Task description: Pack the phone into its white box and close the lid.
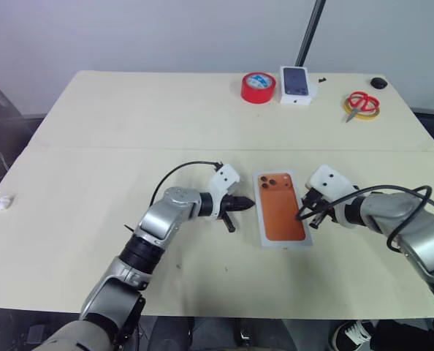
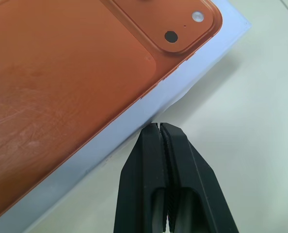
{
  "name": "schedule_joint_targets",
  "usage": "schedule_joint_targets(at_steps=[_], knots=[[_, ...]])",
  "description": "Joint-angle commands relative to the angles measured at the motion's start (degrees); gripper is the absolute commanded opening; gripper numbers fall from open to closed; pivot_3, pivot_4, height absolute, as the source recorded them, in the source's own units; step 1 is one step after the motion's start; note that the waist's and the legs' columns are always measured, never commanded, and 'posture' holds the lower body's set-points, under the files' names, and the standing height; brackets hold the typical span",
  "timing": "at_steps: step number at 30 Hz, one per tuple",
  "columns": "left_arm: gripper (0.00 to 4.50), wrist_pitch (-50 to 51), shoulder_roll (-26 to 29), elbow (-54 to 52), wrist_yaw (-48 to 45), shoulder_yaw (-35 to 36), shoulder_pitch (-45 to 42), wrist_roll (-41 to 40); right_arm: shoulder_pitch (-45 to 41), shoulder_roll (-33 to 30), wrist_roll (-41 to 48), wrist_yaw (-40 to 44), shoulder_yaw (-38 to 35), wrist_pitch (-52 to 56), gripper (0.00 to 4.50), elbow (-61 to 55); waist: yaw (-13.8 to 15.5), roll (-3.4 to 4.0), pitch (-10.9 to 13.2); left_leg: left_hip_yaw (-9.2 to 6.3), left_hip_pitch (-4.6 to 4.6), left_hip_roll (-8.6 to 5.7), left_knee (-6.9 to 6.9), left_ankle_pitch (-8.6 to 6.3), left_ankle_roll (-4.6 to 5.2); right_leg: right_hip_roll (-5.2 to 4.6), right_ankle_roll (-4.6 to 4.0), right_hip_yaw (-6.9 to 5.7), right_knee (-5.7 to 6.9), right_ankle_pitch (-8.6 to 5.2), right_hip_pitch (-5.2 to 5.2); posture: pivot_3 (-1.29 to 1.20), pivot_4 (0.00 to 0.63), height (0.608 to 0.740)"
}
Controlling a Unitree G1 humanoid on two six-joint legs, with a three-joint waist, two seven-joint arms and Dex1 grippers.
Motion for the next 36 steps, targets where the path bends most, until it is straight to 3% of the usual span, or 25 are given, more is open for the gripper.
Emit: schedule_joint_targets(at_steps=[1,9,17,21,29,36], knots=[[0.04,-0.6,-1.0,-1.5,0.0,0.8,-0.6,-0.9,-0.6,0.4,-0.8,0.5,-0.8,-1.0,0.07,-0.6,0.0,0.00,0.0,0.00,0.00,0.00,0.00,0.00,0.00,0.00,0.00,0.00,0.00,0.00,0.00,0.00,0.150,0.732],[0.04,-0.7,-0.5,-1.5,0.3,1.1,-0.3,-0.8,0.8,-0.6,-1.9,1.2,-2.4,-1.7,0.07,-0.2,0.0,0.00,0.0,0.00,0.00,0.00,0.00,0.00,0.00,-0.01,0.00,0.00,0.00,0.00,0.00,0.00,0.150,0.732],[0.04,0.5,1.7,-3.3,1.9,6.6,-0.3,-2.8,5.3,-7.1,1.3,9.9,-12.7,-6.7,0.07,-2.5,0.1,0.01,0.0,0.00,0.02,0.00,0.01,0.00,0.00,-0.01,0.00,0.00,0.04,0.00,0.00,0.00,0.150,0.732],[0.04,0.6,0.0,-2.4,2.0,6.9,-3.4,-3.5,9.2,-7.0,6.1,14.7,-17.6,-7.1,0.07,-6.2,0.2,0.00,0.0,-0.01,0.04,-0.02,0.03,0.00,0.00,-0.01,0.01,-0.01,0.03,0.00,0.06,0.00,0.150,0.732],[0.04,-4.6,-4.4,7.6,1.2,-1.1,-8.4,2.9,16.8,-4.9,6.4,12.5,-15.2,-5.4,0.07,-11.9,1.0,-0.01,0.0,-0.01,0.52,-0.12,0.00,-0.03,0.04,-0.02,0.02,-0.01,-0.13,0.00,0.56,0.00,0.150,0.732],[0.04,-7.3,-3.9,10.6,0.6,-3.7,-7.1,6.3,19.2,-3.2,5.7,9.0,-13.3,-4.3,0.07,-14.0,0.9,-0.01,0.0,0.01,0.80,-0.11,-0.09,-0.04,0.07,0.02,0.02,0.05,-0.16,-0.02,0.80,0.00,0.150,0.732]])
